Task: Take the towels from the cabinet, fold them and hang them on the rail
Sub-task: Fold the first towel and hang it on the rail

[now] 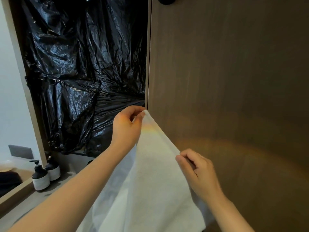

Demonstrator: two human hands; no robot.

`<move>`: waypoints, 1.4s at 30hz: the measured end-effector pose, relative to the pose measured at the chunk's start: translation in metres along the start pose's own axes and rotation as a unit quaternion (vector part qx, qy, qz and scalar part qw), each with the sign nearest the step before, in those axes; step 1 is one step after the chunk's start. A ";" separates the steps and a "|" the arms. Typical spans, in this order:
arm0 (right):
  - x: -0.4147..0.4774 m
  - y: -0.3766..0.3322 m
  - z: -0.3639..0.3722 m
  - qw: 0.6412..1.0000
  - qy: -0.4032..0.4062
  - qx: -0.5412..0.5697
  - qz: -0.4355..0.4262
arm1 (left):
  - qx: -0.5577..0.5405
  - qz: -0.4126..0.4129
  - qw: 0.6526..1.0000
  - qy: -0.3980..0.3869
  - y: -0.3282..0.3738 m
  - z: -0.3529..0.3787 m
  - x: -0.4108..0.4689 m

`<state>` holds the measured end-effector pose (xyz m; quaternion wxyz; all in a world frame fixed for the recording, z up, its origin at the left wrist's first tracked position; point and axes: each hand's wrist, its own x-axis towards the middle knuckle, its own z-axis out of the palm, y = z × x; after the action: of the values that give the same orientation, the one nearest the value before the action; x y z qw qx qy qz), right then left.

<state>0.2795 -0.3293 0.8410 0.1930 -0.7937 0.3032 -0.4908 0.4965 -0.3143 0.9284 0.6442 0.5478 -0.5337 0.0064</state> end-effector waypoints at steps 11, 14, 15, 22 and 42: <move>-0.028 0.036 -0.032 0.977 -0.142 -0.136 0.079 | 0.037 -0.027 0.997 0.064 -0.030 0.011 0.018; -0.039 0.051 -0.035 0.964 -0.168 -0.184 0.095 | 0.042 -0.029 0.997 0.066 -0.033 0.015 0.019; -0.044 0.056 -0.034 0.961 -0.176 -0.192 0.096 | 0.044 -0.028 0.996 0.067 -0.034 0.017 0.018; -0.072 0.084 -0.022 0.956 -0.193 -0.183 0.127 | 0.037 -0.033 0.997 0.062 -0.039 0.024 0.016; -0.068 0.096 -0.063 0.942 -0.178 -0.221 0.181 | 0.078 -0.043 0.992 0.090 -0.050 0.012 0.030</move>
<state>0.1721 -0.3559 0.7660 0.1491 -0.8223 0.5035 -0.2192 0.5312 -0.3602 0.9122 0.6446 0.6159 -0.4475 0.0699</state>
